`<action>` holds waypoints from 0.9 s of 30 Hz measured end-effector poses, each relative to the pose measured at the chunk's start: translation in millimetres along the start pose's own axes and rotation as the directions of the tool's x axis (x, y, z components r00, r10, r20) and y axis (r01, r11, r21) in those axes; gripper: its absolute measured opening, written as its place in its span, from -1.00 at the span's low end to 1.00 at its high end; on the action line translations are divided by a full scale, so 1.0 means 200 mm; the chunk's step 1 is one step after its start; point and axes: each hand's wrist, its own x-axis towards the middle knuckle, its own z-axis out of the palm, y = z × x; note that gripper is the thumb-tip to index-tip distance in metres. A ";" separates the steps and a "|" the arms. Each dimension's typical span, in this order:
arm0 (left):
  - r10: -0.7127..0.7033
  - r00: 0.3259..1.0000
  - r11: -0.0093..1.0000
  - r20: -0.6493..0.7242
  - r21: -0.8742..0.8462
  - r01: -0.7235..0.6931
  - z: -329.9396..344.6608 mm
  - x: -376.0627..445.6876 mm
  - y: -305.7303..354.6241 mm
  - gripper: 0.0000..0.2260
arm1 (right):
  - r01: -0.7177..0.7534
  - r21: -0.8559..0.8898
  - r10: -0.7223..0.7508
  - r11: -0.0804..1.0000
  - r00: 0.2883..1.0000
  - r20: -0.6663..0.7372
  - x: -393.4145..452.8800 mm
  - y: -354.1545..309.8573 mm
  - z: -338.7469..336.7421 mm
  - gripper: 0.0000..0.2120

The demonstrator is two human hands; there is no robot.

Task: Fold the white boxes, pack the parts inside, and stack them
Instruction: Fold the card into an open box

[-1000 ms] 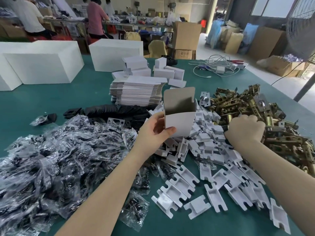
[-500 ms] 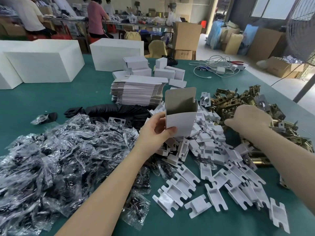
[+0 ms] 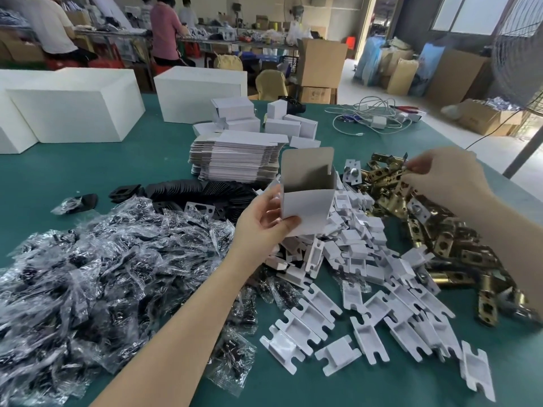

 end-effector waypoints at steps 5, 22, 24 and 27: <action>0.028 0.996 0.998 -0.082 -0.053 -0.033 0.00 0.00 0.00 -0.56 | 0.292 0.299 -0.225 0.908 0.944 -0.240 -0.07 -0.24 -0.26 -0.70; 0.023 0.999 0.999 -0.036 0.025 -0.023 -0.01 0.00 0.03 -0.57 | 0.610 0.274 -0.653 0.743 0.750 0.103 -0.05 -0.62 -0.25 -0.73; 0.025 0.999 0.999 -0.039 0.044 -0.023 -0.01 0.00 0.03 -0.56 | 0.630 0.211 -0.661 0.748 0.737 0.143 -0.03 -0.64 -0.20 -0.74; 0.028 0.998 0.998 -0.051 0.063 -0.024 -0.01 0.00 0.02 -0.56 | 0.650 0.116 -0.656 0.751 0.713 0.248 -0.03 -0.66 -0.12 -0.76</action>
